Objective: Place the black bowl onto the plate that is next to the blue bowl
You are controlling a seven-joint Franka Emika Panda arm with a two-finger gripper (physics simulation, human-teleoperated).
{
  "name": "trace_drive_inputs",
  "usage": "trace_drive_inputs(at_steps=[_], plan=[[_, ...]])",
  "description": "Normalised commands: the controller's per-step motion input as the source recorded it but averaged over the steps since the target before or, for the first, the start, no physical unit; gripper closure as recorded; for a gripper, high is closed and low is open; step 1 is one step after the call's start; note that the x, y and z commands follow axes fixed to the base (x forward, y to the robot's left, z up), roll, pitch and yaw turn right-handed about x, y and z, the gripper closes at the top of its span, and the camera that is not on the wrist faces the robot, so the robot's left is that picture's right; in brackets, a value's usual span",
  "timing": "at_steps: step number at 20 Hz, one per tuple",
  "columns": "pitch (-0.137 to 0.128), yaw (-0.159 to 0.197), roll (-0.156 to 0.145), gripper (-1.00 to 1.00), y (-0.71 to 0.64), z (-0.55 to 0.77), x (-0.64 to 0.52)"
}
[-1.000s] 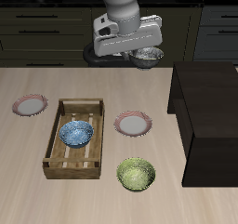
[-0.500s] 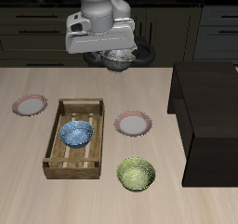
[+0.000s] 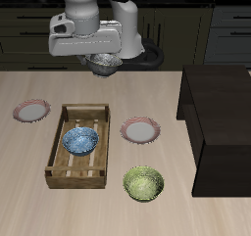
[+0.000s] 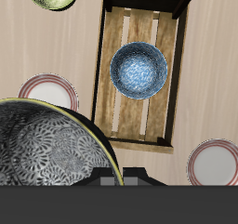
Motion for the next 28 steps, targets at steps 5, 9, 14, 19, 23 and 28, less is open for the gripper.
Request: trace_drive_inputs(at_steps=[5, 9, 14, 19, 23, 28], plan=[[-0.002, -0.011, -0.017, 1.0, -0.55, -0.03, -0.07], [-0.022, -0.028, -0.049, 1.0, -0.64, -0.01, -0.14], [-0.04, 0.001, -0.057, 1.0, -0.51, -0.01, -0.18], [-0.007, 0.009, -0.041, 1.0, -0.46, -0.09, -0.14], [-0.051, 0.01, -0.055, 1.0, -0.56, -0.01, -0.13], [-0.013, 0.008, -0.029, 1.0, -0.52, -0.1, -0.17]])
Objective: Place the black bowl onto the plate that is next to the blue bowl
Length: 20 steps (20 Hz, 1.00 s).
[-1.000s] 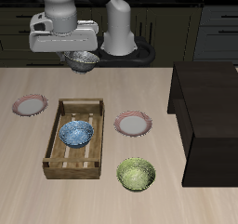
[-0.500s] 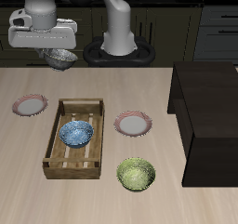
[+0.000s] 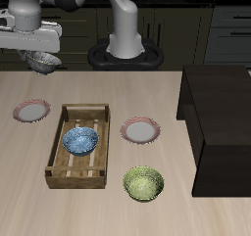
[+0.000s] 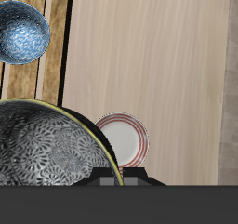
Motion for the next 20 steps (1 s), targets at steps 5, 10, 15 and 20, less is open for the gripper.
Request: trace_drive_inputs(at_steps=[5, 10, 15, 20], plan=[[-0.092, 0.034, -0.033, 1.0, -0.4, -0.01, -0.29], [0.008, 0.026, 0.022, 1.0, -0.04, -0.26, -0.15], [-0.009, -0.011, 0.096, 1.0, 0.04, -0.16, -0.27], [-0.018, -0.034, 0.053, 1.0, -0.23, -0.03, -0.17]])
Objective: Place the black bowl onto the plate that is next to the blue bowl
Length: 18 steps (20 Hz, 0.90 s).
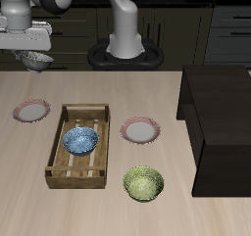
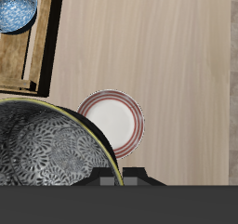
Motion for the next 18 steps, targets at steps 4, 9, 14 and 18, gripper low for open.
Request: trace_drive_inputs(at_steps=[4, 9, 14, 18], plan=[[-0.031, -0.008, -0.04, 1.0, -0.26, -0.06, -0.07], [-0.01, -0.022, 0.008, 1.0, -0.13, -0.07, 0.03], [-0.01, -0.017, -0.027, 1.0, -0.08, -0.05, 0.19], [0.033, -0.018, -0.034, 1.0, -0.1, -0.22, 0.24]])
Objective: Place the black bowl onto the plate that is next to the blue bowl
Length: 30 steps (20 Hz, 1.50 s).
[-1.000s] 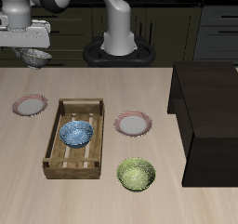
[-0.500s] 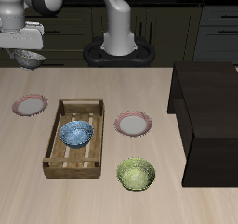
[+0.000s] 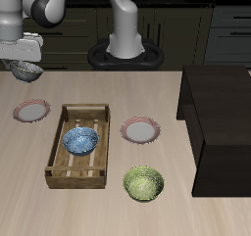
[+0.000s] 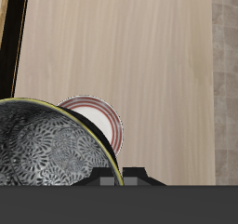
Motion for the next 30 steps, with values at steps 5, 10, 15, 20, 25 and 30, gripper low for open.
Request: trace_drive_inputs(at_steps=[5, 10, 15, 20, 25, 30], plan=[[0.039, -0.021, -0.021, 1.0, 0.0, -0.27, 0.12], [0.055, 0.006, -0.005, 1.0, 0.08, -0.31, 0.13], [0.015, 0.021, 0.005, 1.0, 0.04, -0.19, 0.03], [0.045, 0.009, -0.018, 1.0, -0.02, -0.32, 0.08], [0.005, 0.014, -0.013, 1.0, -0.03, -0.17, -0.1], [0.018, 0.0, -0.007, 1.0, -0.03, -0.16, -0.04]])
